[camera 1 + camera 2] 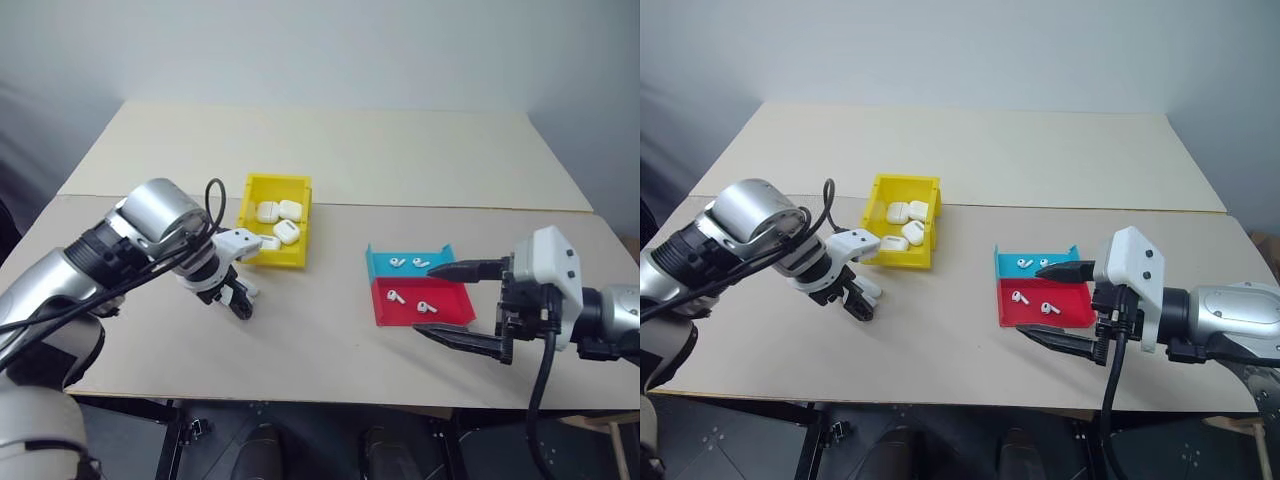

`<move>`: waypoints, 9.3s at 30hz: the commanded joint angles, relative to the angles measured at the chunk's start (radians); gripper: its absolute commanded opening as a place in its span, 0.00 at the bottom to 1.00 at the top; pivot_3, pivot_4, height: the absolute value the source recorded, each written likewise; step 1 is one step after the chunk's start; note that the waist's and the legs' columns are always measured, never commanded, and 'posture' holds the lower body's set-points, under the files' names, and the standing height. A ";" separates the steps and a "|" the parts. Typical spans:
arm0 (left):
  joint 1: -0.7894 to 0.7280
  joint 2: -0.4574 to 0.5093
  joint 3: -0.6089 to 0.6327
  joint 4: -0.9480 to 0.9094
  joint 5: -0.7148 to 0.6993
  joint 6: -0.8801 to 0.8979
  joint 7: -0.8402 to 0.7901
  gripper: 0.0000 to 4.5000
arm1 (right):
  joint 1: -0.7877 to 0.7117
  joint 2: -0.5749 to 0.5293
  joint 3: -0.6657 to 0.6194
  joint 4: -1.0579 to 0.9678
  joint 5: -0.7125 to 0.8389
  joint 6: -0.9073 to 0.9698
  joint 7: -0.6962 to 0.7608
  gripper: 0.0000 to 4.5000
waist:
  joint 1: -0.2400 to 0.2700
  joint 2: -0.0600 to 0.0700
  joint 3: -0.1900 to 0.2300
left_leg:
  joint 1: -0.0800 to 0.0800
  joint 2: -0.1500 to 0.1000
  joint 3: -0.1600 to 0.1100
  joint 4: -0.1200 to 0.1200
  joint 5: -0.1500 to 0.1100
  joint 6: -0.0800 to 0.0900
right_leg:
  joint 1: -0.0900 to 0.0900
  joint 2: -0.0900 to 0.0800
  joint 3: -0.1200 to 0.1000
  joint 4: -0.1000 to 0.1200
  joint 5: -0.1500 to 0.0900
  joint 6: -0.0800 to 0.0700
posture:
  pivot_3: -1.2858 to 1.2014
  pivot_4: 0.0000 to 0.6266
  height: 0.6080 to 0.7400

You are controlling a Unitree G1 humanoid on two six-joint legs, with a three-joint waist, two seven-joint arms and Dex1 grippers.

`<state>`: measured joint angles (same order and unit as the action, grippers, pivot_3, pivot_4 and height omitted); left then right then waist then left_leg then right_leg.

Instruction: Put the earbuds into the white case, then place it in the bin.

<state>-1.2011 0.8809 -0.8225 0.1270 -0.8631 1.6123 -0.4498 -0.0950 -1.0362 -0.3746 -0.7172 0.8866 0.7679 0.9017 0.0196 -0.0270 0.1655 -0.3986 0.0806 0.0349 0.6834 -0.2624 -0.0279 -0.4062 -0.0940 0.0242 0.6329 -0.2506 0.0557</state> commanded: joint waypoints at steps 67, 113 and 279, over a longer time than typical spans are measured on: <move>0.564 -0.231 0.953 -0.369 0.005 -1.123 -0.827 0.61 | -0.611 -0.201 0.608 0.351 -0.387 0.172 0.267 0.65 | -0.010 0.001 -0.001 | -0.001 0.000 0.000 -0.001 0.001 -0.002 | 0.000 -0.001 -0.002 -0.003 0.001 -0.001 | 0.52 0.24 1.00; 0.740 -0.259 0.871 -0.546 0.020 -1.148 -0.795 0.61 | -0.843 0.102 1.118 0.593 -0.828 0.293 0.272 0.57 | -0.031 0.002 -0.001 | -0.010 0.000 0.002 0.000 0.001 -0.002 | -0.013 -0.001 0.001 0.002 0.001 0.000 | 0.52 0.24 1.00; 0.440 -0.387 0.844 -0.278 0.067 -1.125 -0.813 0.61 | -0.744 0.565 -0.174 0.266 -0.018 0.463 -0.037 0.14 | -0.033 0.005 -0.001 | -0.002 0.002 0.010 -0.004 0.005 -0.008 | -0.013 0.002 0.010 0.012 0.001 0.001 | 0.52 0.24 1.00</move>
<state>-0.7315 0.5019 0.0188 -0.1596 -0.7887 0.5001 -1.2523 -0.8418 -0.4987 -0.4996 -0.3606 0.7513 1.1566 0.9646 -0.0135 -0.0216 0.1643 -0.4005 0.0823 0.0449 0.6799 -0.2574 -0.0361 -0.4198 -0.0924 0.0342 0.6442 -0.2496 0.0563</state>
